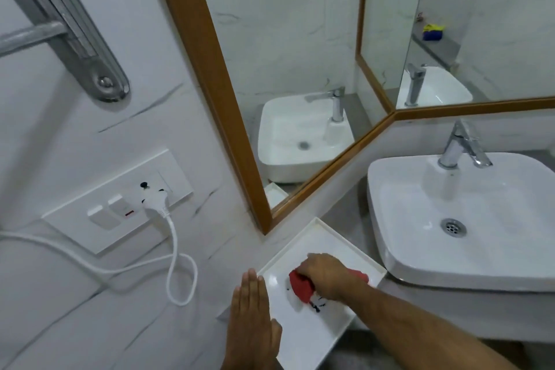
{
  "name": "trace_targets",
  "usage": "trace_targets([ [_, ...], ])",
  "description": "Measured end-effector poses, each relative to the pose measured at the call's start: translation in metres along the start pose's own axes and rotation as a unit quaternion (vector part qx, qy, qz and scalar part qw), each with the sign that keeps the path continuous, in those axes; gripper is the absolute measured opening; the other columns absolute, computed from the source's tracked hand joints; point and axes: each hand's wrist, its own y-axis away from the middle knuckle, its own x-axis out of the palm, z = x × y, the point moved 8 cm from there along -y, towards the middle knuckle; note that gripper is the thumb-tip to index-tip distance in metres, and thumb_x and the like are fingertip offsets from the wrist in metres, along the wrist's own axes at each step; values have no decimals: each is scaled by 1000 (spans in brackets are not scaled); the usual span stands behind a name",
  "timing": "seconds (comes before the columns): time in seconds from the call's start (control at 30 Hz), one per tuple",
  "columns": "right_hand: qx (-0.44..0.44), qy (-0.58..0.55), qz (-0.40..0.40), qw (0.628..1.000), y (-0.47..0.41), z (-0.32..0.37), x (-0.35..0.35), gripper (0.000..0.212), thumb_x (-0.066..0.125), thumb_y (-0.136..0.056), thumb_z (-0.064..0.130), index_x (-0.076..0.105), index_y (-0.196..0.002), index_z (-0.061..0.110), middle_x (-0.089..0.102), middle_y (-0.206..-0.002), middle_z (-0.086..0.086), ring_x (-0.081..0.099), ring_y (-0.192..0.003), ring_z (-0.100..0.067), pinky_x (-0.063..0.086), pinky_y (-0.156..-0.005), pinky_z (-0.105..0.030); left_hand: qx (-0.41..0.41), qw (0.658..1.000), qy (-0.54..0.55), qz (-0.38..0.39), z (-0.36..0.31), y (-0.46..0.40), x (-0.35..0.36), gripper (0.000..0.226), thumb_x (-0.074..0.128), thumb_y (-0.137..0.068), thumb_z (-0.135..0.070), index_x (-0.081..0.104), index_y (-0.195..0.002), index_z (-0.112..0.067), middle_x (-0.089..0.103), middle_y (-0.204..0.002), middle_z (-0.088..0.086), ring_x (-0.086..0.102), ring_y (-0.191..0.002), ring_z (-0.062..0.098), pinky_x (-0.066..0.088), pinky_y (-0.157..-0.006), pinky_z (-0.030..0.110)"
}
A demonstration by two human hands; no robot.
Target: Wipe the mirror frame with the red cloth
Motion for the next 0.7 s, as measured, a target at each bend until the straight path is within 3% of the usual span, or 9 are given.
trace_targets([
  [0.07,9,-18,-39,999,-1,-1,22,30,61,-97,44,60,-124,30,66,-120,1,60,-109,-16,50,-101,-33,-8,1000,17,15,8,-2,10,100,74,-74,-56,34,-151,-6,24,-160,19,31,-145,38,25,-122,52],
  [0.13,-5,14,-72,997,-2,4,49,36,66,-95,41,60,-128,30,63,-128,3,58,-115,-17,47,-107,-34,1,999,8,54,17,-10,36,92,40,-94,-60,-10,-156,-15,-21,-162,9,-9,-152,33,2,-126,50],
  [0.17,-10,32,-87,996,-1,6,58,41,68,-93,42,58,-131,29,60,-134,3,56,-122,-18,43,-112,-38,3,998,2,61,18,-16,43,88,31,-96,-59,-19,-153,-16,-30,-159,7,-17,-151,32,-4,-125,48],
  [0.23,-9,78,-74,994,-1,9,82,58,70,-89,45,49,-141,30,47,-151,2,44,-139,-26,28,-118,-49,25,998,-10,64,12,-29,58,88,28,-97,-59,-21,-153,-14,-31,-159,10,-21,-150,34,-11,-124,47],
  [0.3,19,99,-41,994,-1,10,107,76,67,-87,53,29,-150,32,22,-165,-1,19,-152,-35,15,-117,-65,53,997,-9,62,7,-39,73,90,31,-96,-59,-19,-154,-10,-28,-160,13,-21,-149,35,-17,-120,46],
  [0.37,83,79,-34,993,7,11,128,80,56,-91,61,12,-154,37,-2,-169,-4,0,-154,-40,2,-113,-74,78,995,-6,57,4,-42,87,91,37,-97,-57,-15,-154,-8,-25,-161,16,-21,-149,36,-16,-119,46],
  [0.43,125,48,-25,991,16,15,147,78,46,-96,61,3,-156,37,-11,-169,-5,-10,-153,-40,-8,-110,-74,100,993,3,61,2,-43,99,91,39,-97,-53,-13,-154,-5,-22,-162,19,-18,-150,37,-10,-122,48],
  [0.6,115,-45,55,991,23,22,134,106,64,-83,53,-3,-157,17,-5,-169,-8,-13,-154,-35,-10,-114,-69,117,990,-3,81,8,-37,100,86,35,-99,-51,-10,-154,-5,-18,-163,20,-14,-151,39,-2,-125,50],
  [0.7,124,-111,-7,986,34,21,93,92,67,-83,50,17,-153,16,23,-163,-10,15,-152,-36,13,-121,-59,129,990,-2,56,1,-38,78,83,32,-100,-54,-9,-156,-8,-17,-164,17,-14,-151,37,-10,-121,46],
])
